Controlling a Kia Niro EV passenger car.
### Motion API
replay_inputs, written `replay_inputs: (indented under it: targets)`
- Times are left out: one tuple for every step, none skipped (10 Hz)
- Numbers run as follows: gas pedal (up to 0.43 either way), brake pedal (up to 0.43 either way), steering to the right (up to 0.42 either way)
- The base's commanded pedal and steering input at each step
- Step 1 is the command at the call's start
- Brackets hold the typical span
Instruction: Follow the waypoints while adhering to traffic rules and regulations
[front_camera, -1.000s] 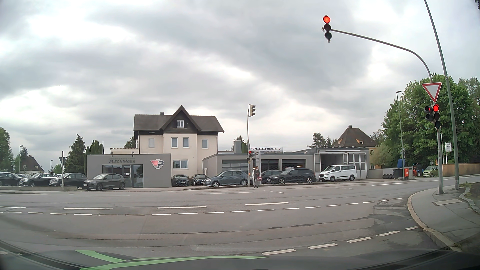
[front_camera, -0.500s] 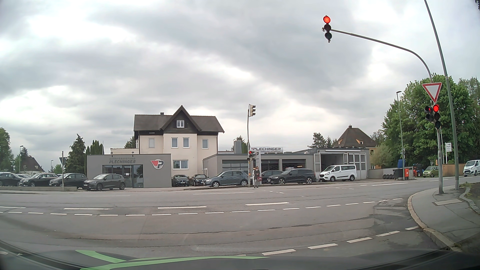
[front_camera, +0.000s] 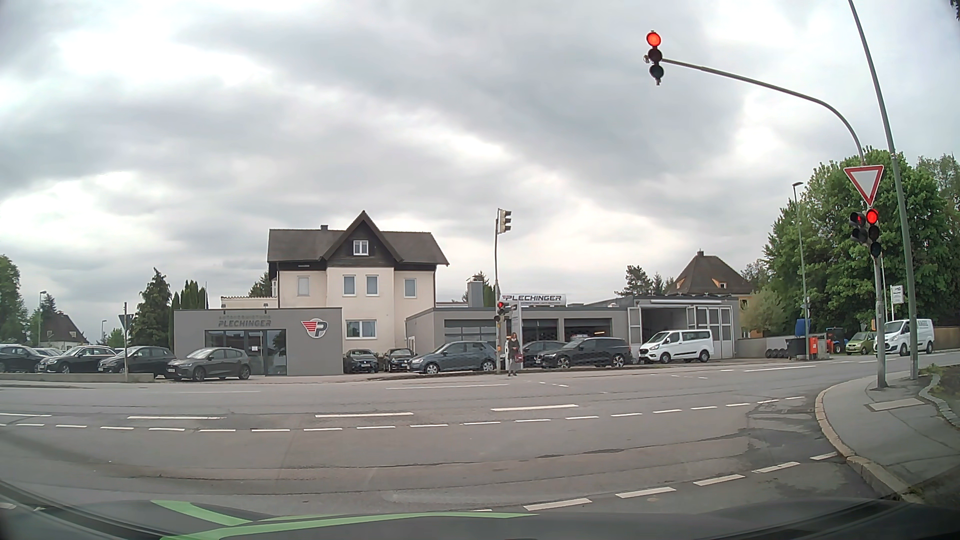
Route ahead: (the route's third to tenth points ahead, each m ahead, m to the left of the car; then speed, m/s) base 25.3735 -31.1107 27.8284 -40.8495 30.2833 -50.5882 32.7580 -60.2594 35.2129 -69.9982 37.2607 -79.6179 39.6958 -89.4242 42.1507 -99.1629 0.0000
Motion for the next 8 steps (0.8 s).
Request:
replay_inputs:
  targets:
    - [0.0, 0.287, 0.101]
    - [0.0, 0.287, 0.101]
    - [0.0, 0.287, 0.101]
    - [0.0, 0.287, 0.101]
    - [0.0, 0.287, 0.101]
    - [0.0, 0.287, 0.101]
    - [0.0, 0.287, 0.101]
    - [0.0, 0.287, 0.101]
